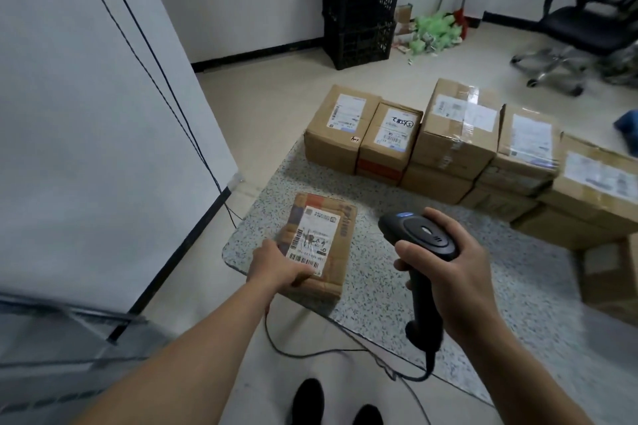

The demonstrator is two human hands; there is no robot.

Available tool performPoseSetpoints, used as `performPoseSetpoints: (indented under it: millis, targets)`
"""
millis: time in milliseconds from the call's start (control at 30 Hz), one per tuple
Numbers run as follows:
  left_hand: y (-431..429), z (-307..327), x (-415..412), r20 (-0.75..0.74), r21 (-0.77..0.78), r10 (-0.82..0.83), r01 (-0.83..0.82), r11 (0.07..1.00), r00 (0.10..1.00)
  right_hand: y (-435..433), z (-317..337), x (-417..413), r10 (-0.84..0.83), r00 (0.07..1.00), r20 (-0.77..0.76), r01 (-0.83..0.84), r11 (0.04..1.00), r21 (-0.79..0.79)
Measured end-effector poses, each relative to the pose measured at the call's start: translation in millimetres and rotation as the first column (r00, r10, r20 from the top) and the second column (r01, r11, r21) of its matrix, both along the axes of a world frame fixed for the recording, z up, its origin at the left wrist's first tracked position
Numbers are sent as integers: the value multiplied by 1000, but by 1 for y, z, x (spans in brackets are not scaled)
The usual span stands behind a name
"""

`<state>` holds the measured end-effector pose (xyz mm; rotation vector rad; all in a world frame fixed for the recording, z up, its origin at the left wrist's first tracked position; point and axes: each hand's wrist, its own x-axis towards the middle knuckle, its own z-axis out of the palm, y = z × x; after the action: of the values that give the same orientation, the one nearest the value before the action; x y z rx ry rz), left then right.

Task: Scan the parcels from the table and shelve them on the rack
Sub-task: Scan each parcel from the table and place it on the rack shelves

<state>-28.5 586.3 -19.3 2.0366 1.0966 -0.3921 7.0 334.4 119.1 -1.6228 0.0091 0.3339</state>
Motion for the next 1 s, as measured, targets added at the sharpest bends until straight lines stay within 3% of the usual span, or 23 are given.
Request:
performPoseSetpoints:
  millis: [267, 533, 1000]
  targets:
    - [-30, 4, 18, 30, 21, -164, 164, 986, 986, -14, -4, -10, -78, 997, 2, 78, 997, -15]
    - [-31, 1, 19, 18, -7, -181, 181, 983, 983, -27, -13, -16, -102, 994, -28, 101, 995, -22]
    - [-79, 18, 32, -8, 224, -362, 355, 908, 932, -54, -8, -12, -124, 992, -19, 124, 992, -1]
